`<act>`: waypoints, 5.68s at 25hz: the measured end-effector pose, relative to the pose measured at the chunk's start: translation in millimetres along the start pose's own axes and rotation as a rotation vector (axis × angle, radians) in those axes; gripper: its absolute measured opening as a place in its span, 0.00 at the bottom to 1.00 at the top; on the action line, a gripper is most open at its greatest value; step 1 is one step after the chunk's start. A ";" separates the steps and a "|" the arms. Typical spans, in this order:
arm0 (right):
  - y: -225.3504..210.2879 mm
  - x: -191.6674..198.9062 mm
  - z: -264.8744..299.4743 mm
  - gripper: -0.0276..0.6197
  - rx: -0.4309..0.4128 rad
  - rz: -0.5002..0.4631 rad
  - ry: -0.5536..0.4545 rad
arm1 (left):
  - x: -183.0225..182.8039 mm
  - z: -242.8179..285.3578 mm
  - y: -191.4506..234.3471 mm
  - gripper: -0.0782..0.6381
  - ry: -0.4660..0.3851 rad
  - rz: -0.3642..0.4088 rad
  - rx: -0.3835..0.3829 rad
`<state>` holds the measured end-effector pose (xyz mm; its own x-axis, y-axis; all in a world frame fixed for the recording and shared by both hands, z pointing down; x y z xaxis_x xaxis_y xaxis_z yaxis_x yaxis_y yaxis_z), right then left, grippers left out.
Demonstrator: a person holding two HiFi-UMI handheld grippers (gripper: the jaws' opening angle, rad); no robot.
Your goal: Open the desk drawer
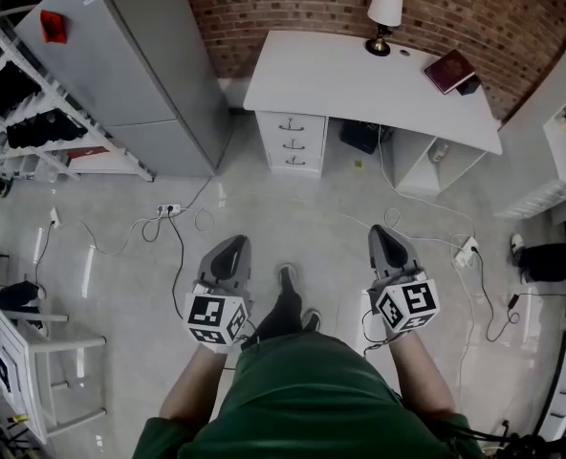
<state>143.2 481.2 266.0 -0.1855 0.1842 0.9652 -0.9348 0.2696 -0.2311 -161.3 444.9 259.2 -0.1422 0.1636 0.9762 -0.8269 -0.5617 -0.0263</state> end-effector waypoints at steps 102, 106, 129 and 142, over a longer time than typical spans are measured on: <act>-180.0 181.8 506.3 0.04 -0.235 0.160 0.416 | 334.7 602.3 219.4 0.32 0.278 -0.990 0.087; -176.9 213.3 505.7 0.04 -0.238 0.173 0.439 | 353.2 618.7 223.6 0.31 0.253 -1.005 0.108; -210.3 288.6 490.9 0.04 -0.150 0.279 0.489 | 397.1 687.0 225.6 0.21 0.047 -1.256 0.089; -208.3 290.7 495.6 0.04 -0.158 0.281 0.512 | 396.7 680.8 223.9 0.16 -0.009 -1.303 0.052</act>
<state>133.9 10.1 655.2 -0.2131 0.6895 0.6922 -0.8078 0.2742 -0.5218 -32.4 -168.1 787.0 0.7472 0.6030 0.2794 -0.3316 -0.0260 0.9431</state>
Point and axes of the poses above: the fingertips, and each gripper's own axes: z forward along the fingers, y to its left, x out of its underside, the point moved 7 cm from there along -z, backward along the fingers, and after that the axes turned 6 degrees about z, right-handed, at the moved point
